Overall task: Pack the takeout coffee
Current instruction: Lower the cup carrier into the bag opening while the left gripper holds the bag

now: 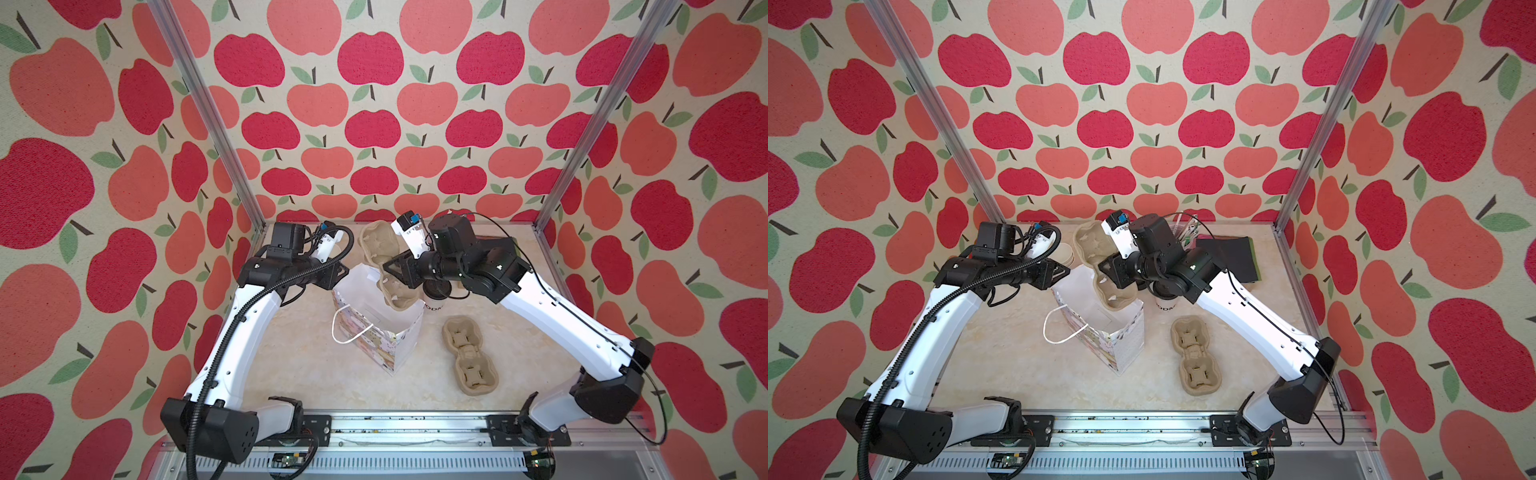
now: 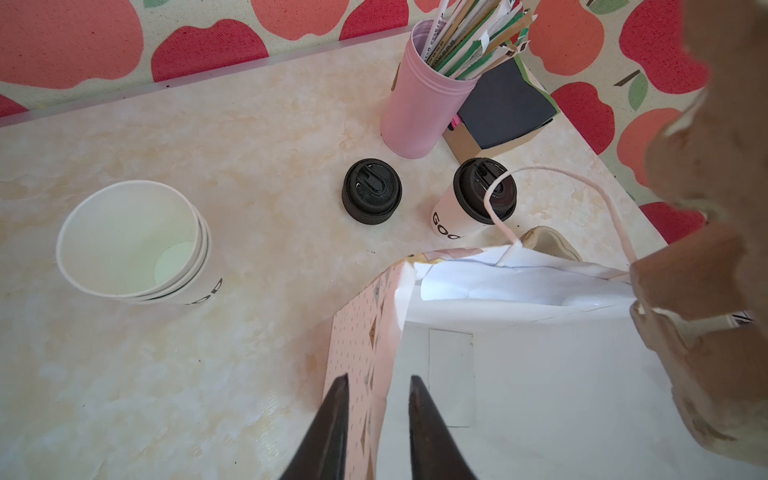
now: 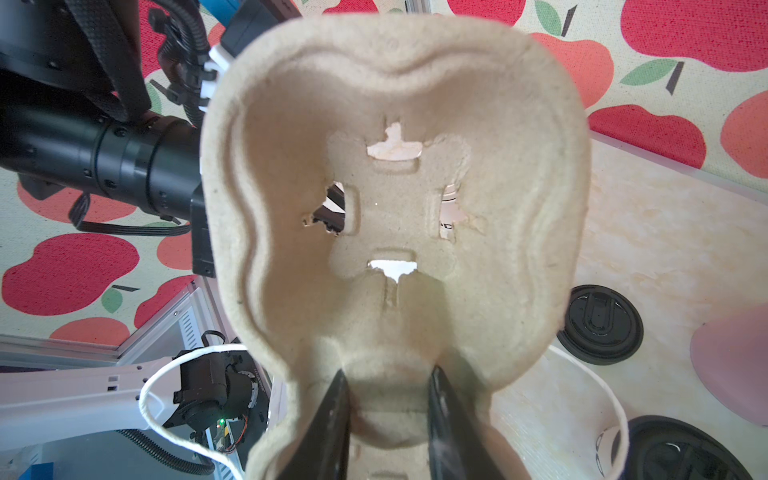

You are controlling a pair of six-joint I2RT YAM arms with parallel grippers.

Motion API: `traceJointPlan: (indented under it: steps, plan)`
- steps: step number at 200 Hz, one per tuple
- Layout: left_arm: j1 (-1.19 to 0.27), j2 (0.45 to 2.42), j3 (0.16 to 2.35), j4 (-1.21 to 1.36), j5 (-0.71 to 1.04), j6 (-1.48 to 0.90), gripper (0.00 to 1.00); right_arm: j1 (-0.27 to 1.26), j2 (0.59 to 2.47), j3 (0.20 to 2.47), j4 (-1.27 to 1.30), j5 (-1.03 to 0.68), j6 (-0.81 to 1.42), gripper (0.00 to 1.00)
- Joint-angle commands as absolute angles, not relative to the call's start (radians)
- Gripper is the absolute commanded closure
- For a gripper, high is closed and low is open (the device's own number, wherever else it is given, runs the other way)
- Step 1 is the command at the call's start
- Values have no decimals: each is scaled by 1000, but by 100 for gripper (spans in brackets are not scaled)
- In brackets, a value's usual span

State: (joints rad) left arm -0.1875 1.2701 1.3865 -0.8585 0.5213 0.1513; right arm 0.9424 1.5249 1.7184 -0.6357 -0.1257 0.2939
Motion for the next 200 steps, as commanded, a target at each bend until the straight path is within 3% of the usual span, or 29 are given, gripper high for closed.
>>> traceJointPlan:
  steps: [1, 35, 153, 200]
  plan:
    - [-187, 1272, 1386, -886, 515, 173, 74, 953, 1539, 1738, -624, -140, 271, 76]
    - [-189, 1277, 1371, -889, 510, 180, 75, 953, 1540, 1737, -634, -138, 264, 76]
    - [-181, 1292, 1358, -846, 475, 148, 97, 970, 1550, 1693, -614, -166, 267, 76]
    - [-178, 1297, 1348, -824, 494, 135, 99, 979, 1568, 1683, -577, -185, 289, 76]
